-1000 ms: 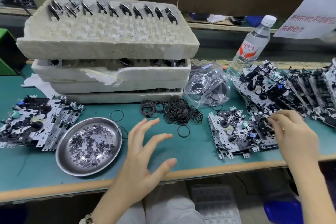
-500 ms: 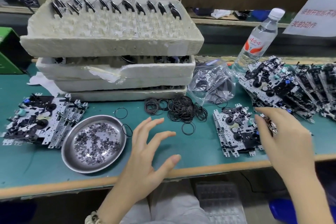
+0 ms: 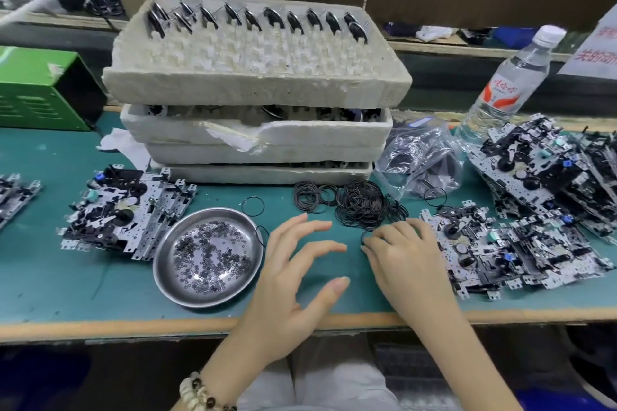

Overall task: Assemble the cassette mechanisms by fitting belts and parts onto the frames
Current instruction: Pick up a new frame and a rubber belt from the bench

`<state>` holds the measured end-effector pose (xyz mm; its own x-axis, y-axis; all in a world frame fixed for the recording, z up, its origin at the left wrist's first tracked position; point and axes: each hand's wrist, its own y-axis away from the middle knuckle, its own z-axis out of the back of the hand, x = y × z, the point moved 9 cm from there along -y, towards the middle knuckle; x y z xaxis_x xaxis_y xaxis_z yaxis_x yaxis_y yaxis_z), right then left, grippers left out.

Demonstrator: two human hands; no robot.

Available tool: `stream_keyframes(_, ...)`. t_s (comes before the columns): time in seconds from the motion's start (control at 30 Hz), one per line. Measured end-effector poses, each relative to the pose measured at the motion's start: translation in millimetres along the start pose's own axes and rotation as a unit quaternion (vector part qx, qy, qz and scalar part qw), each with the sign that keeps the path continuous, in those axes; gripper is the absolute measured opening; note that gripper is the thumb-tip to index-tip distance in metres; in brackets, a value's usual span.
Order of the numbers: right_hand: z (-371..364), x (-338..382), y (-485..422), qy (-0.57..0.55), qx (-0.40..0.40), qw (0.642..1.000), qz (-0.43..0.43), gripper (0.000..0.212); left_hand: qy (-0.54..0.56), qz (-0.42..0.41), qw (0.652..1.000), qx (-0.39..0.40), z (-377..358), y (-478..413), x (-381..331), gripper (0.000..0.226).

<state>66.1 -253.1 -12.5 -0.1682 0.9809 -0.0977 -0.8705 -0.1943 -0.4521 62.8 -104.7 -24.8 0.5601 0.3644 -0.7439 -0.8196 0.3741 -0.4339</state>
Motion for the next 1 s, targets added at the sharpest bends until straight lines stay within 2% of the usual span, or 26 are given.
stream_keyframes(0.17,-2.6,3.1,6.9,0.021,-0.024,0.999,0.005,0.016,-0.109,-0.047,0.992,-0.035,42.2,-0.4,-4.7,0.030)
stream_keyframes(0.4,-3.1,-0.5,15.5,0.009,-0.070,0.997,-0.003,0.010,-0.283,0.011,0.957,-0.065,97.8,9.1,22.1,0.033)
stream_keyframes(0.57,-7.5,-11.9,21.5,-0.034,-0.065,0.996,-0.046,0.015,-0.307,0.022,0.951,-0.034,92.1,17.6,28.6,0.033)
stream_keyframes(0.73,-8.2,-18.6,29.3,-0.082,-0.084,0.989,-0.089,0.021,-0.352,-0.014,0.935,-0.040,72.9,7.6,23.3,0.018)
stream_keyframes(0.9,-7.7,-22.5,32.4,-0.123,-0.093,0.982,-0.109,0.021,-0.407,-0.068,0.911,-0.015,61.8,-18.4,28.3,0.027)
stream_keyframes(1.0,-8.6,-20.6,31.6,-0.143,-0.085,0.980,-0.107,0.025,-0.417,-0.067,0.907,0.007,60.8,-36.9,31.7,0.028)
